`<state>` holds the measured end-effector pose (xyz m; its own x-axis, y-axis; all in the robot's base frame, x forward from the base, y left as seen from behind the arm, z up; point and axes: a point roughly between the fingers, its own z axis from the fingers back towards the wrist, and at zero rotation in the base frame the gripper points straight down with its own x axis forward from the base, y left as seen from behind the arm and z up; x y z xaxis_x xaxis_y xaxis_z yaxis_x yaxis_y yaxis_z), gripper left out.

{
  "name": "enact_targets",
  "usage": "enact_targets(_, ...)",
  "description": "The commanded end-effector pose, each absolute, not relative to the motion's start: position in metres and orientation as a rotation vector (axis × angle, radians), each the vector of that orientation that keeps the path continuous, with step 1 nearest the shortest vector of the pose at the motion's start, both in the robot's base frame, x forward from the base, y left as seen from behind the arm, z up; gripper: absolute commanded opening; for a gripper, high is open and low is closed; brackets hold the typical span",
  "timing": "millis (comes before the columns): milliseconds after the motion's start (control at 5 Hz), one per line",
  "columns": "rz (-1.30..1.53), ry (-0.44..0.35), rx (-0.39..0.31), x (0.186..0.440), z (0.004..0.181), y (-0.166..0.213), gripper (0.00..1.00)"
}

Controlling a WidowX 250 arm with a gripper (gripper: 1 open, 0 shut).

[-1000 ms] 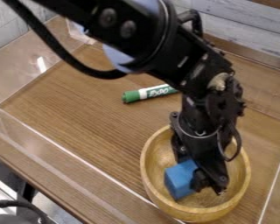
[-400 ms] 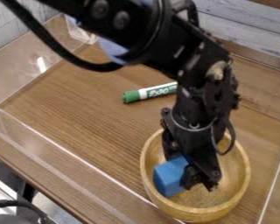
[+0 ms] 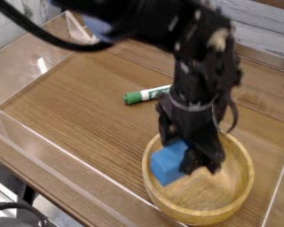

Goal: Remove the blue block from inside the brown bowl and put it on the table

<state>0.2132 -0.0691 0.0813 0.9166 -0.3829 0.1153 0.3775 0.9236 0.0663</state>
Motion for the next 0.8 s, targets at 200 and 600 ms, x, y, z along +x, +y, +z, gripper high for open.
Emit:
enact_targets(200, -0.199, -0.204, 0.088, 0.222, 0.151, -0.048, 0.0)
enact_targets(600, -0.082, -0.226, 0.102, 0.205, 0.16, 0.009, 0.0)
